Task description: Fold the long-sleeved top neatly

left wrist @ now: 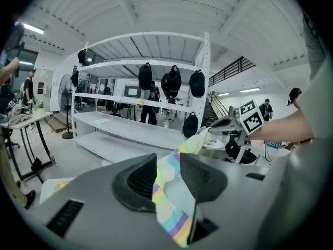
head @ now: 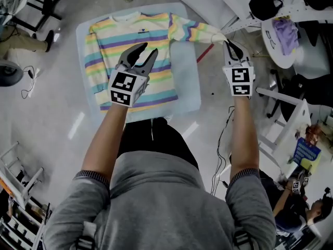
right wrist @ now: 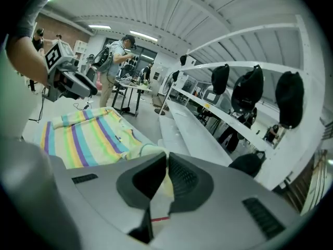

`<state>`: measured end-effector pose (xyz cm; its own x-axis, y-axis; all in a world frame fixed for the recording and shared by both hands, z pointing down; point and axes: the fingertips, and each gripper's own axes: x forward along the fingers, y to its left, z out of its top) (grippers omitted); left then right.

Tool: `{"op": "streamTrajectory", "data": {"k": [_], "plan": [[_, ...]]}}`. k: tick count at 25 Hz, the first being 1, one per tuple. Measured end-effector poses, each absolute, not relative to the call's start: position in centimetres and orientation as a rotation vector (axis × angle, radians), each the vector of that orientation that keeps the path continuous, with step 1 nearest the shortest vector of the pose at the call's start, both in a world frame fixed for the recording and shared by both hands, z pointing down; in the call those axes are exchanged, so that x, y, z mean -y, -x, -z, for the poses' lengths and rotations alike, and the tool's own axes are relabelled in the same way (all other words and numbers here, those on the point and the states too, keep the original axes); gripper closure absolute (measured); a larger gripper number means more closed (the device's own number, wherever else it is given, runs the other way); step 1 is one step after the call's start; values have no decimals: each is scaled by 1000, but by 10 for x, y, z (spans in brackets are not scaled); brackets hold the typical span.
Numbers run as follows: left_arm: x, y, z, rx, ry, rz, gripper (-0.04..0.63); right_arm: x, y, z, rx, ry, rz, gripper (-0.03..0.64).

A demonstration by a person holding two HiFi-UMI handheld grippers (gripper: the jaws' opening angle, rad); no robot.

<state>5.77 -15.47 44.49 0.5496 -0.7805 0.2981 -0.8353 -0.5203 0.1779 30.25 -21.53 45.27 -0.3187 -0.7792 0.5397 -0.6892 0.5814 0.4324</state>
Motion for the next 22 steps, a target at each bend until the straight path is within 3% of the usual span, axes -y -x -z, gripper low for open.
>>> {"op": "streamTrajectory", "data": {"k": [22], "plan": [[196,13,-425,1410,-2479,-278,437,250,-192,-435,2005,-919,518,595]]}}
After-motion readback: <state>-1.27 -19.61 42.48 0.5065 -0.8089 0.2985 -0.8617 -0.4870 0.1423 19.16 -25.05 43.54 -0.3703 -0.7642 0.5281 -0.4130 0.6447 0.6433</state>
